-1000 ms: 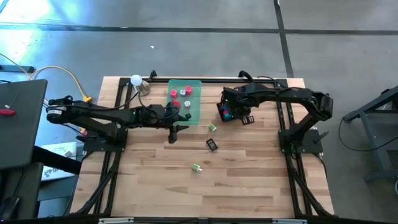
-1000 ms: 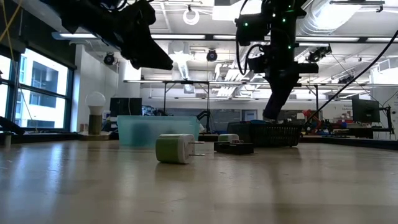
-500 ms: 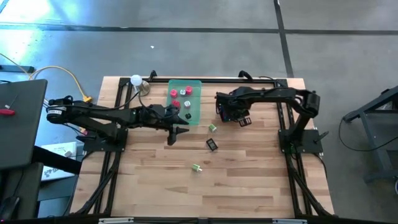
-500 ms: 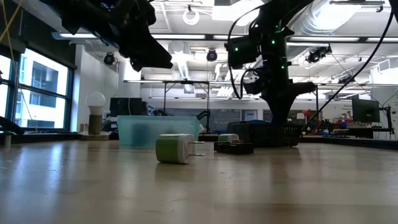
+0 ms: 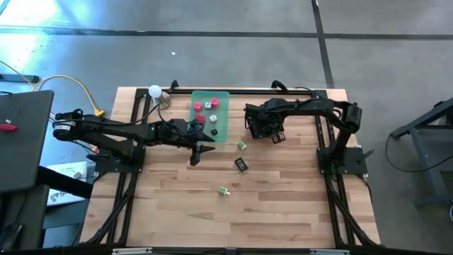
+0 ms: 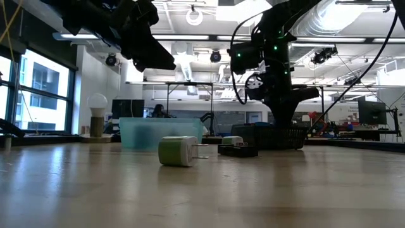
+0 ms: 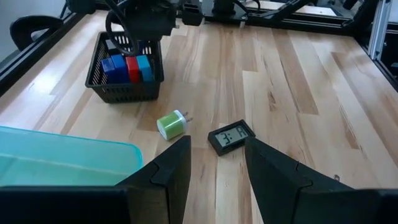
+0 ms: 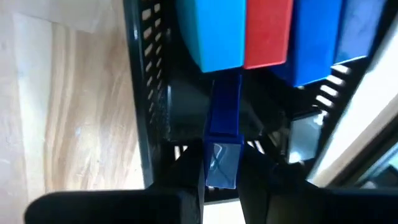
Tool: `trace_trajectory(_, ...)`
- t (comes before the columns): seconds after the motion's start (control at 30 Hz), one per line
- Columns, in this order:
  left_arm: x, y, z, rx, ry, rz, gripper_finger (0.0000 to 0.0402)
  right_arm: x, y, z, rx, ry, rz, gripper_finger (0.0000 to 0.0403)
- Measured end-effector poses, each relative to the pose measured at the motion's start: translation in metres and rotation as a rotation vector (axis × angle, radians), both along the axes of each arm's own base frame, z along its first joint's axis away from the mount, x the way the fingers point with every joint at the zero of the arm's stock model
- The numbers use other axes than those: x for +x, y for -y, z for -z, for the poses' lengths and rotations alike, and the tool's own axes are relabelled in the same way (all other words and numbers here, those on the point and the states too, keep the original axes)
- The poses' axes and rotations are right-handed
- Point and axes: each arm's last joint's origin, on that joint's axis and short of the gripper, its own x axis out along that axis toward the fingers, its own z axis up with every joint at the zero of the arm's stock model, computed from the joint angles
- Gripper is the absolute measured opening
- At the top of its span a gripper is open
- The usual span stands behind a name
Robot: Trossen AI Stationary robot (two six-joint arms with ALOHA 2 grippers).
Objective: Pick & Place Office items
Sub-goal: Put the dark blue digital clock into the black bin
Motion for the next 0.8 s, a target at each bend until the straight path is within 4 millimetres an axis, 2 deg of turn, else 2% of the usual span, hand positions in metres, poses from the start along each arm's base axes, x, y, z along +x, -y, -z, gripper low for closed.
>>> trace_trajectory(0.17, 0.000, 0.000, 0.000, -0.005, 0.000, -0.002, 0.0144, 0.004, 0.002, 0.007, 0.041, 0.020, 0.010, 0.0058)
trace_trajectory(0.5, 0.000, 0.000, 0.000, -0.025, 0.000, -0.010, 0.0144, 0.010, 0.001, 0.009, 0.026, 0.068, 0.007, 0.0108)
trace_trajectory(0.8, -0.001, 0.000, 0.002, -0.029, -0.026, -0.012, 0.0144, 0.009, 0.003, 0.009, 0.026, 0.061, 0.016, 0.0106)
